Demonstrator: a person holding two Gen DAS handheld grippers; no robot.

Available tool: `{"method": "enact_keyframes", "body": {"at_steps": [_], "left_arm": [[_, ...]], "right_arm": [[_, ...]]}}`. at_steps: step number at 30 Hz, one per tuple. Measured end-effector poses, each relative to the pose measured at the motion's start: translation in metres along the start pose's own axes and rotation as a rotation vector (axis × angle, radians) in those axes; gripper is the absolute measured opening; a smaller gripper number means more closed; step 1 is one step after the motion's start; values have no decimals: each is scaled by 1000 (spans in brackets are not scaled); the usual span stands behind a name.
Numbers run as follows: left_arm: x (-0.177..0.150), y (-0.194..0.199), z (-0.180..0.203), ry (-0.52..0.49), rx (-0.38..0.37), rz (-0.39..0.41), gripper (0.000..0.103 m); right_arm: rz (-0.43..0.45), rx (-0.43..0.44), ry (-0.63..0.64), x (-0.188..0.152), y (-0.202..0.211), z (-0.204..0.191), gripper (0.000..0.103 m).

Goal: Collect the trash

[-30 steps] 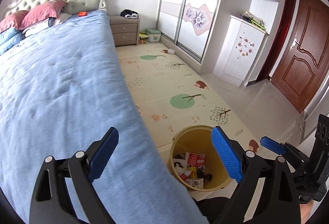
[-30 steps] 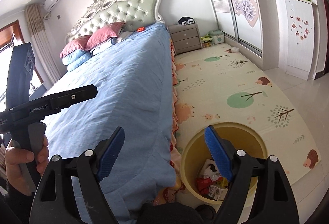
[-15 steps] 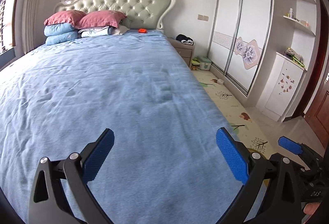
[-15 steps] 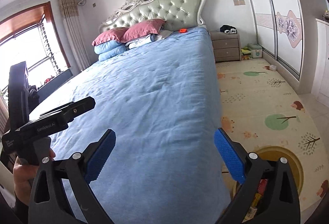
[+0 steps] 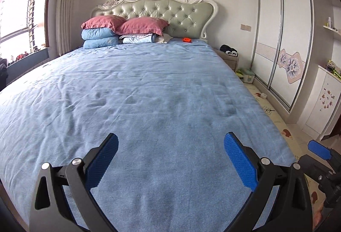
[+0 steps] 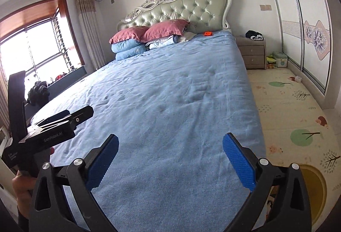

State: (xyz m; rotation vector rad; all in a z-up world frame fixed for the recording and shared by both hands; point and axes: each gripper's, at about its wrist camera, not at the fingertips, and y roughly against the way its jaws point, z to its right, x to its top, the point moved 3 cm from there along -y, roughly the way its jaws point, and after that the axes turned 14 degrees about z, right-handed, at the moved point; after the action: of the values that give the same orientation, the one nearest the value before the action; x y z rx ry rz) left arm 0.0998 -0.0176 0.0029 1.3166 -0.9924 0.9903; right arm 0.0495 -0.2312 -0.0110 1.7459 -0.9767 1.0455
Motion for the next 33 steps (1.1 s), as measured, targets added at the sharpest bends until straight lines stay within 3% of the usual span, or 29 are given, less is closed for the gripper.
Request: {"method": "enact_keyframes", "body": {"at_steps": [7, 27, 33], "left_arm": [[4, 8, -4, -23, 42, 46, 99], [-5, 5, -2, -37, -2, -3, 99], [-8, 2, -12, -27, 26, -24, 99]], "right_arm": [[-4, 7, 26, -2, -10, -13, 95], [0, 4, 36, 1, -11, -16, 95], [20, 20, 52, 4, -9, -26, 95]]}}
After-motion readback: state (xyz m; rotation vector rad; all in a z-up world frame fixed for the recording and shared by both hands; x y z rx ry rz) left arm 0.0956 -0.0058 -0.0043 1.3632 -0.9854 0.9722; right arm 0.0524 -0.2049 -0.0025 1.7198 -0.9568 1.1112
